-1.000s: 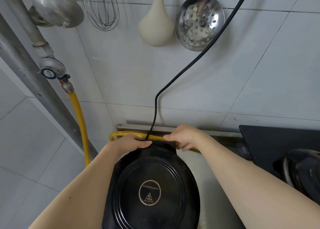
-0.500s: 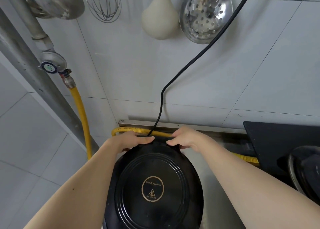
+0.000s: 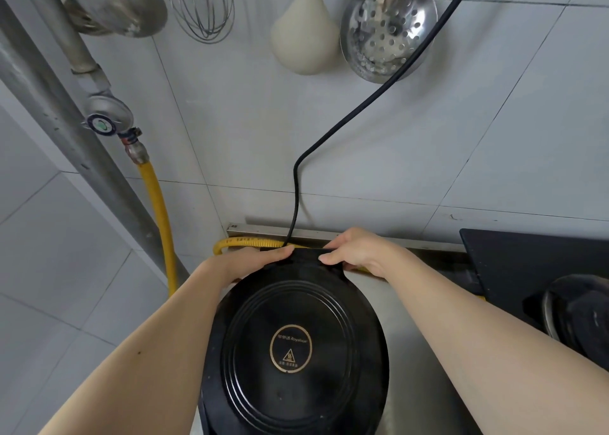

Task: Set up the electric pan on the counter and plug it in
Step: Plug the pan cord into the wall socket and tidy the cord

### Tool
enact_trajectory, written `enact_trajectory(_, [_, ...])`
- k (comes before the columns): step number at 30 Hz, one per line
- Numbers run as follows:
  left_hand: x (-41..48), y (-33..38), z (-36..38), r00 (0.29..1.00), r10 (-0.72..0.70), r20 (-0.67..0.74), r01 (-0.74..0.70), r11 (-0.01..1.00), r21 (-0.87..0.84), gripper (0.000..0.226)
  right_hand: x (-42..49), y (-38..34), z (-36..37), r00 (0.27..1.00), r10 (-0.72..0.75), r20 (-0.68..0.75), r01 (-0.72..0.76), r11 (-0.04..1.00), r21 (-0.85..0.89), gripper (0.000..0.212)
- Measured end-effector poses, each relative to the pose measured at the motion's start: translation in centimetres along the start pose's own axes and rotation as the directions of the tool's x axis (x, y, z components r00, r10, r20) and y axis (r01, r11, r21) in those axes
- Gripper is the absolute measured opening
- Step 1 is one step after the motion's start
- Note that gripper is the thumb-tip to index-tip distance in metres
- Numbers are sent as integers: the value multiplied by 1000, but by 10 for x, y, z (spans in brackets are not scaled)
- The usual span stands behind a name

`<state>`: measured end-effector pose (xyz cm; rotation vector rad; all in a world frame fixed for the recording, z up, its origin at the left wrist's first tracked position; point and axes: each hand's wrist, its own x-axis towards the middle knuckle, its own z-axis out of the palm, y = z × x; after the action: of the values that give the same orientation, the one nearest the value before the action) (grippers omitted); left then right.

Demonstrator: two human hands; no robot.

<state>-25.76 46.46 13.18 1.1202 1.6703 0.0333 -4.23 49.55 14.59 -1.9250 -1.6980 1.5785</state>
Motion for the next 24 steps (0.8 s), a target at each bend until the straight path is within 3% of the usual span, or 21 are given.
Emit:
enact_trajectory(2, [-3,1,2,1000,-26,6,26,995,-96,126,2,2,0,1000,-5,5,5,1000,13,35])
enact_trajectory(5, [-2,1,1,1000,-16,-7,16,996,-89,142,2,3,2,1000,-9,0,9,1000,29,36])
enact_trajectory(11, [9,-6,10,986,11,-169,-13,1000,-7,116,5,3,11,999,8,-49,-5,998,55,39])
enact_trajectory(14, [13,-6,12,984,38,-175,-36,999,19,122,5,6,12,999,23,-29,-22,999,50,35])
enact_trajectory(18, [15,-4,12,982,13,-189,-10,1000,18,93,2,4,13,999,32,-4,-32,999,33,30])
enact_trajectory(24, [9,-2,18,963,54,-263,-58,998,-6,88,-7,3,12,1000,-12,-9,11,999,-50,36])
